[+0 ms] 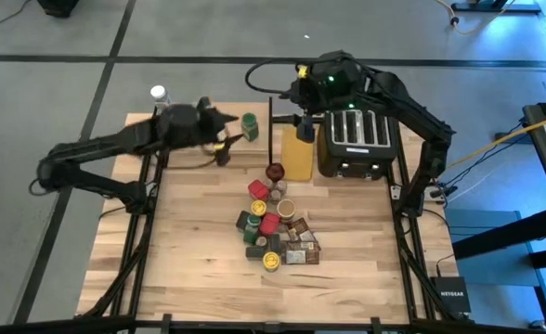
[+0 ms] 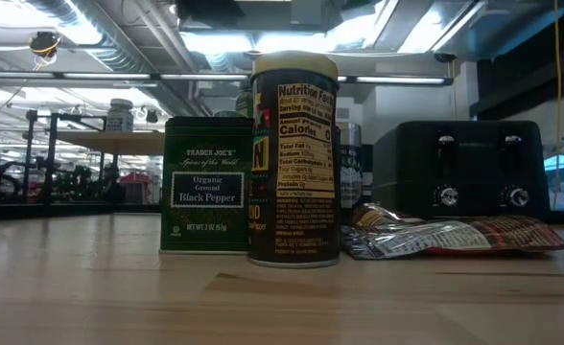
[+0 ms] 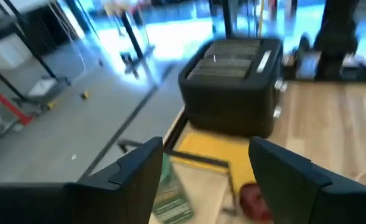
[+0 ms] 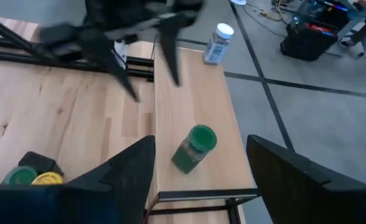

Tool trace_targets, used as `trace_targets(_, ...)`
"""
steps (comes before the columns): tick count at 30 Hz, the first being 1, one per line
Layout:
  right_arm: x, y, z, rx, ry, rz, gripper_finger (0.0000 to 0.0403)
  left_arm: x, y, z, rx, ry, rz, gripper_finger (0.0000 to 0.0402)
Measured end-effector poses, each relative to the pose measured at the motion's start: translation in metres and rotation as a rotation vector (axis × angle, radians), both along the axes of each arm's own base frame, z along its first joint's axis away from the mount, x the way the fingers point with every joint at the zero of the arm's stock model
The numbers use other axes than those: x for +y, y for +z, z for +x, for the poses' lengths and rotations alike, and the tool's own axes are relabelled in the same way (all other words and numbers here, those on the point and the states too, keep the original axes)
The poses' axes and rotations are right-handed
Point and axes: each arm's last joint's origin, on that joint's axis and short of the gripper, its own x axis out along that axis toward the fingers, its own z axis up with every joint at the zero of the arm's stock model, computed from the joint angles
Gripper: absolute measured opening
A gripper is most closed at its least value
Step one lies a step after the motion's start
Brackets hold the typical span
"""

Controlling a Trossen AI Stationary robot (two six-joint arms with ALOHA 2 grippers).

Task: Shelf spices
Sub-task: Put the bottom green seasoning bottle on the shelf

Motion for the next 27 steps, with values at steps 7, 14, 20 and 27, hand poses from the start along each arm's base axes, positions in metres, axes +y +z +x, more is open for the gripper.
trace_targets(7, 0.0, -0.004, -0.001, 0.033, 0.0, 0.015, 0.0259, 0.047, 0.006, 0.028, 0.181, -0.013, 0.031, 0.0233)
trace_targets(14, 0.001, -0.006, -0.002, 0.053, 0.0, 0.044, 0.0259, 0.08, -0.021, 0.045, 0.309, -0.066, 0.048, 0.0233)
trace_targets(20, 0.001, -0.008, -0.003, 0.072, -0.007, 0.06, 0.0259, 0.099, -0.03, 0.045, 0.308, -0.081, -0.003, 0.0233)
trace_targets(27, 0.002, -0.008, -0.003, 0.068, 0.01, 0.08, 0.0259, 0.109, -0.038, 0.046, 0.256, -0.162, -0.108, 0.0233)
